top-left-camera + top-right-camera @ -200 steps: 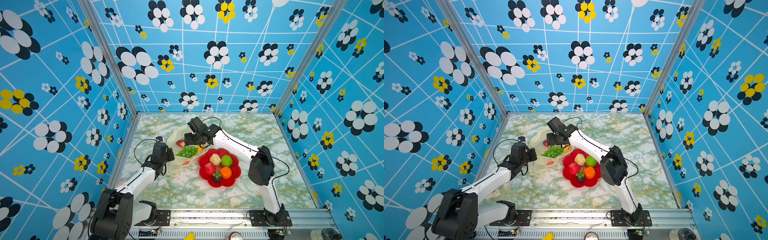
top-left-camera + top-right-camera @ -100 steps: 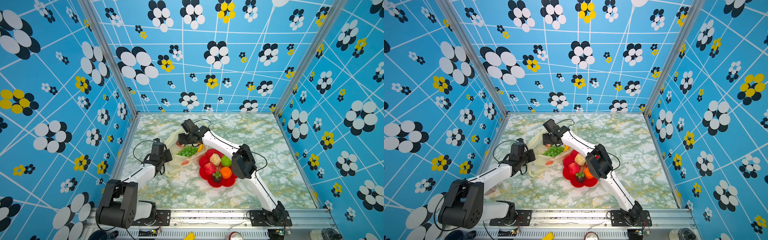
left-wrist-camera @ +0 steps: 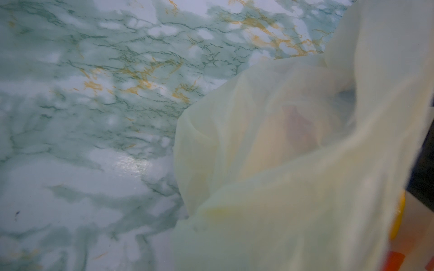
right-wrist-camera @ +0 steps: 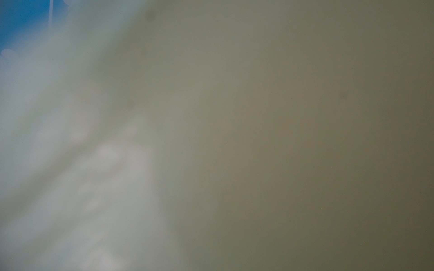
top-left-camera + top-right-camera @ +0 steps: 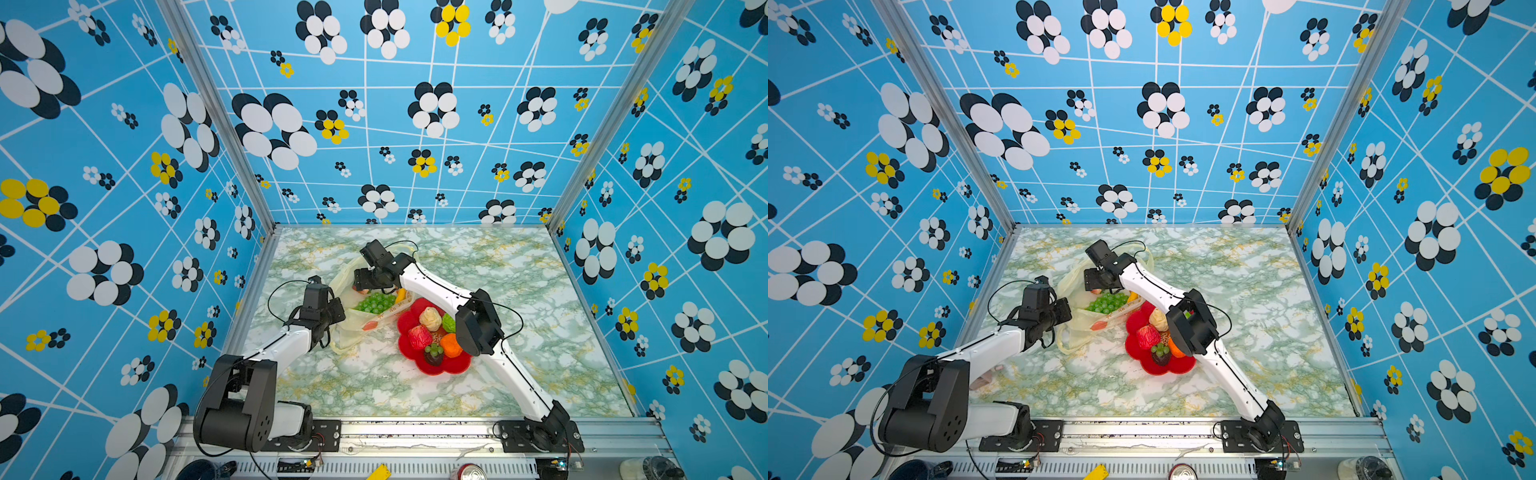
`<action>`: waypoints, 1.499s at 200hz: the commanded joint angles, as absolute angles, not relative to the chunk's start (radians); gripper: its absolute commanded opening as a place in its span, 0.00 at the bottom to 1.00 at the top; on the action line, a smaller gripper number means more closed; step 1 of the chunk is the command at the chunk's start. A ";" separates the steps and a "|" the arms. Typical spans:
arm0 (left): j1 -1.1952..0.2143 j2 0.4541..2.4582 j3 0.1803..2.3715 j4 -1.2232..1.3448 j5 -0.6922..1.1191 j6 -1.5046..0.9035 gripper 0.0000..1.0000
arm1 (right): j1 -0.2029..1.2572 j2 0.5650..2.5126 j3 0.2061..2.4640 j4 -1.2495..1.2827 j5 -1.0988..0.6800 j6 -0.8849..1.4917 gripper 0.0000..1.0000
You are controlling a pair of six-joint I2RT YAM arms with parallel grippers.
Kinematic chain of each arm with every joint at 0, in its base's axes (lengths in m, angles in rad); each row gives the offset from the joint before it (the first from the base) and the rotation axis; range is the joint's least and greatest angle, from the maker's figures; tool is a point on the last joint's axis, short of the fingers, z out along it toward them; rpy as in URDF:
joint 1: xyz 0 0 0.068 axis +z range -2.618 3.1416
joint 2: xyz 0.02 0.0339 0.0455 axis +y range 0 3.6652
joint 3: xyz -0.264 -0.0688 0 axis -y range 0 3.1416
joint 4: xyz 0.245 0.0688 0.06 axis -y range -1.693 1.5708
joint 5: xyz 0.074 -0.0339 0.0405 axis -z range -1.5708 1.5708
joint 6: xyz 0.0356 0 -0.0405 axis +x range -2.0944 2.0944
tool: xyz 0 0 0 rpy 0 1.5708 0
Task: Take fruits out of the plastic bag
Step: Pick up the fruit from the plastic bag.
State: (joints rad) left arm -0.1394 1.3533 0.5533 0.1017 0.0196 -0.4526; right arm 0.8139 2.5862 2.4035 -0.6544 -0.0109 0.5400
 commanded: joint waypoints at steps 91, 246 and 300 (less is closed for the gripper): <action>-0.135 1.358 0.572 0.100 0.026 -0.459 0.00 | 0.802 2.710 2.510 -0.722 -0.040 0.519 0.68; -0.135 1.387 0.587 0.098 0.041 -0.456 0.00 | 0.802 2.578 2.652 -0.934 -0.023 0.387 0.55; -0.137 1.381 0.585 0.095 0.040 -0.454 0.00 | 0.815 2.431 2.518 -0.998 -0.016 0.358 0.55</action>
